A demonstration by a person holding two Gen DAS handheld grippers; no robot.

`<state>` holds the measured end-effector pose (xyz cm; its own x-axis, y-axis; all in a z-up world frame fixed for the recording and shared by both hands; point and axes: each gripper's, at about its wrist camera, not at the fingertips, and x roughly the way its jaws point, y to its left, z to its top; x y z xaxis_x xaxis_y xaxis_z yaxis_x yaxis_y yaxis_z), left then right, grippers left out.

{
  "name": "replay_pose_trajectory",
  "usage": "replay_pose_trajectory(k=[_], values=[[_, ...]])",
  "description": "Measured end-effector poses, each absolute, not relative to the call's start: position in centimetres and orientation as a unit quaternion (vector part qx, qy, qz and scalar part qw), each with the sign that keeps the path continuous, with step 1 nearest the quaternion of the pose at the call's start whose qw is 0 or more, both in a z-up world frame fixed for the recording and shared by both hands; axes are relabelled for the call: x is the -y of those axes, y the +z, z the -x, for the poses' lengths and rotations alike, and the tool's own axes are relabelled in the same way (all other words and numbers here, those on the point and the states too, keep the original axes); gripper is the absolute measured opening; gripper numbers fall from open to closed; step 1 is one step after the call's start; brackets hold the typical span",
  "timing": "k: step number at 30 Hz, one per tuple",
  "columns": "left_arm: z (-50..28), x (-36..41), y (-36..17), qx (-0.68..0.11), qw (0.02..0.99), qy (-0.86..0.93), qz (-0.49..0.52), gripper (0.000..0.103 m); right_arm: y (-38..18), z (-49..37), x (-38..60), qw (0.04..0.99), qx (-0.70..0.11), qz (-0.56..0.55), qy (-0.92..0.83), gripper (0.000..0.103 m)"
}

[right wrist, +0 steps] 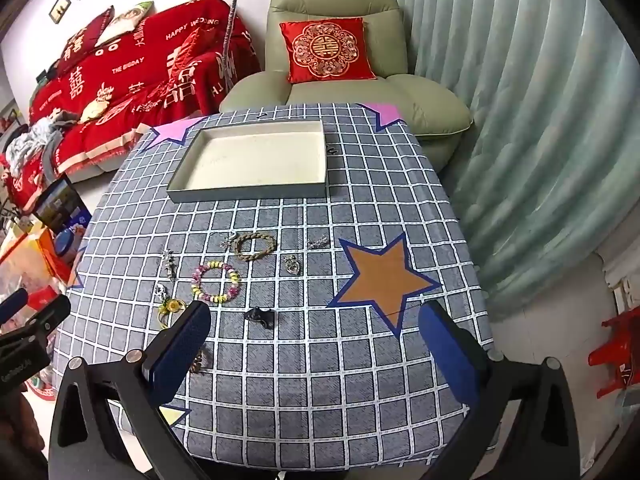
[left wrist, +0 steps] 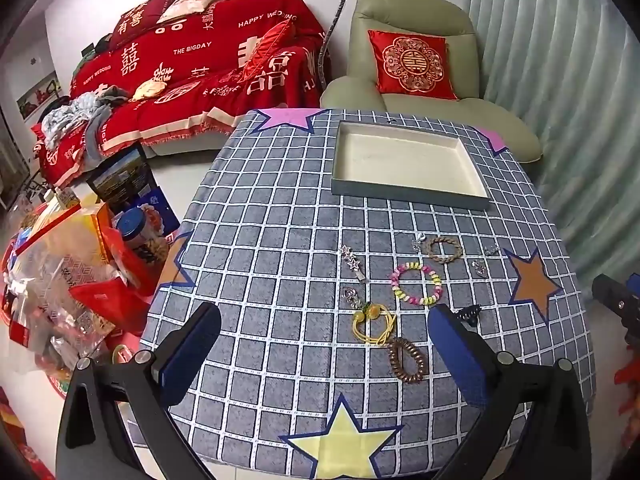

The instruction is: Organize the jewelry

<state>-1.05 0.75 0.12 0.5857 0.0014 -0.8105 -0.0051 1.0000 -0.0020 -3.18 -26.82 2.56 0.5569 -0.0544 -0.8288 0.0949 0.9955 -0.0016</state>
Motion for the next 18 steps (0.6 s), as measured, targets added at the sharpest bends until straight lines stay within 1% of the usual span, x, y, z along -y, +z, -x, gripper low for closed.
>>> replay_pose_trajectory(k=[18], values=[[1.70,-0.77,-0.26,-0.450,0.893,-0.002,-0.009,0.103,2.42,3.55,26.36,0.882,-0.469,-0.021,-0.037,0.103]])
